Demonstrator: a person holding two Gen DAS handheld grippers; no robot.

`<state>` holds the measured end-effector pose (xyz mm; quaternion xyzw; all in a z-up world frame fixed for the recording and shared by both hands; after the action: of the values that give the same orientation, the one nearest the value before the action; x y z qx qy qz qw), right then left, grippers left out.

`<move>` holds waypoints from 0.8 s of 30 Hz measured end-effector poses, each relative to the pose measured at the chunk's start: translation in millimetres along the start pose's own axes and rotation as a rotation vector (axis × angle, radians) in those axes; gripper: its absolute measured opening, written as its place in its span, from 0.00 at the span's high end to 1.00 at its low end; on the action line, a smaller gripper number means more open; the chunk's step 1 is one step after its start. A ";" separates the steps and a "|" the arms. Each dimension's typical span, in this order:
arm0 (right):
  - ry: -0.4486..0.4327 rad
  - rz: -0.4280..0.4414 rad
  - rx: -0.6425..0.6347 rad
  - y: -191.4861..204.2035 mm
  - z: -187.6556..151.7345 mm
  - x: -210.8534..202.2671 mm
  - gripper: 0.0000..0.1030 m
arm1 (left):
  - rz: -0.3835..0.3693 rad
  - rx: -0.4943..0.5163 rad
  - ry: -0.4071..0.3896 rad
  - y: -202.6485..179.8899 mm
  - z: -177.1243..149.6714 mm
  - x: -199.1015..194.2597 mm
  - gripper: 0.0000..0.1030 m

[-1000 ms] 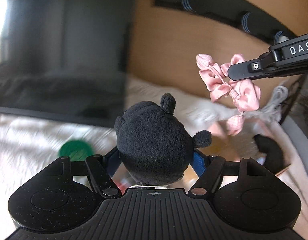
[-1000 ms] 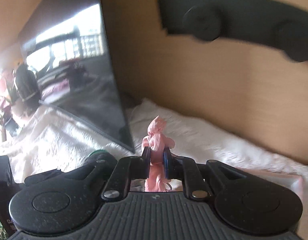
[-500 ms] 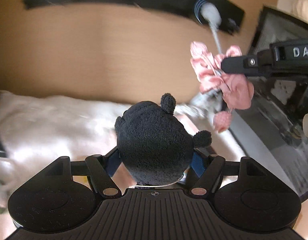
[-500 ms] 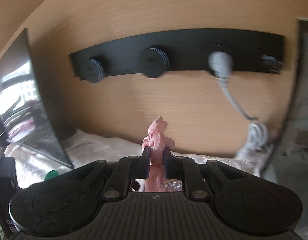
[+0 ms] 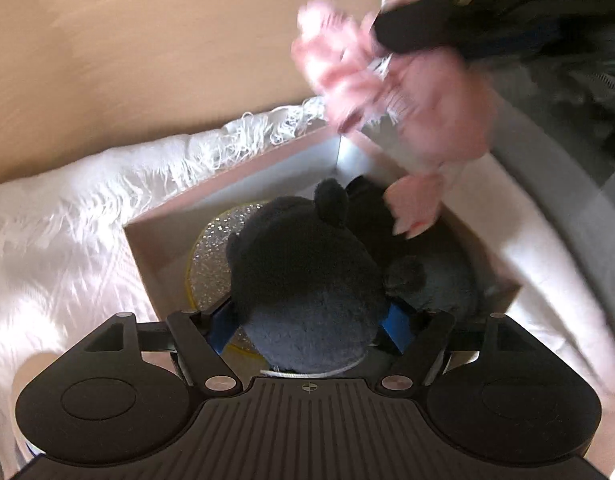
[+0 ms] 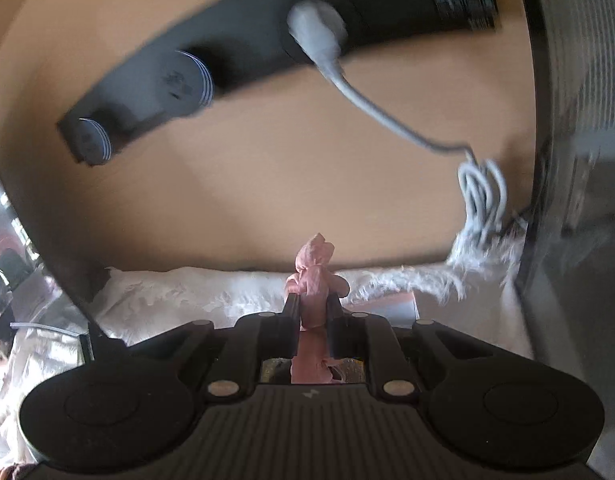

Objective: Organize soft objects
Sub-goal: 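Carry the plush and pink scrunchie into the pink box with both tools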

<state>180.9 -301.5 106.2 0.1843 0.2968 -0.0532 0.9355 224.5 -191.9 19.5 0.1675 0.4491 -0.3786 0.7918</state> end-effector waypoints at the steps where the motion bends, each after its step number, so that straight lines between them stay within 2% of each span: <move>1: 0.022 -0.004 0.019 -5.2 -3.3 9.3 0.87 | 0.006 0.007 0.003 1.7 0.7 2.8 0.21; 5: 0.121 -0.046 0.087 -26.7 -18.5 51.5 0.87 | 0.017 0.040 0.018 5.4 3.4 14.3 0.21; 12: 0.243 -0.088 0.124 -43.6 -44.5 95.9 0.87 | -0.067 0.022 -0.001 21.4 9.5 -12.2 0.23; 18: 0.284 -0.114 0.089 -39.9 -57.4 104.6 0.86 | -0.121 -0.103 -0.076 36.8 18.7 -34.7 0.23; 20: 0.284 -0.118 0.078 -37.9 -60.5 102.2 0.77 | -0.127 -0.154 -0.103 40.8 23.6 -37.0 0.25; 22: 0.255 -0.128 0.054 -34.9 -60.9 93.7 0.55 | -0.133 -0.208 -0.119 44.4 26.2 -37.9 0.25; 23: 0.231 -0.131 0.039 -32.6 -60.4 86.9 0.47 | -0.137 -0.234 -0.122 46.6 27.3 -38.5 0.26; 24: 0.205 -0.150 0.022 -30.8 -59.8 79.6 0.44 | -0.144 -0.257 -0.120 48.3 28.2 -37.8 0.26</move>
<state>207.6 -306.8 5.6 0.1763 0.4032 -0.1072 0.8916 265.5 -160.3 62.8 0.0092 0.4565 -0.3830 0.8030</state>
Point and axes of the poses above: each gripper's, at about its wrist camera, not at the fingertips, and x roughly the way its jaws point, y to its left, z to its top, the point moved 5 cm from there along x, roughly the way its jaws point, and after that the axes turned 6 degrees about -x, right-handed, at the moved point
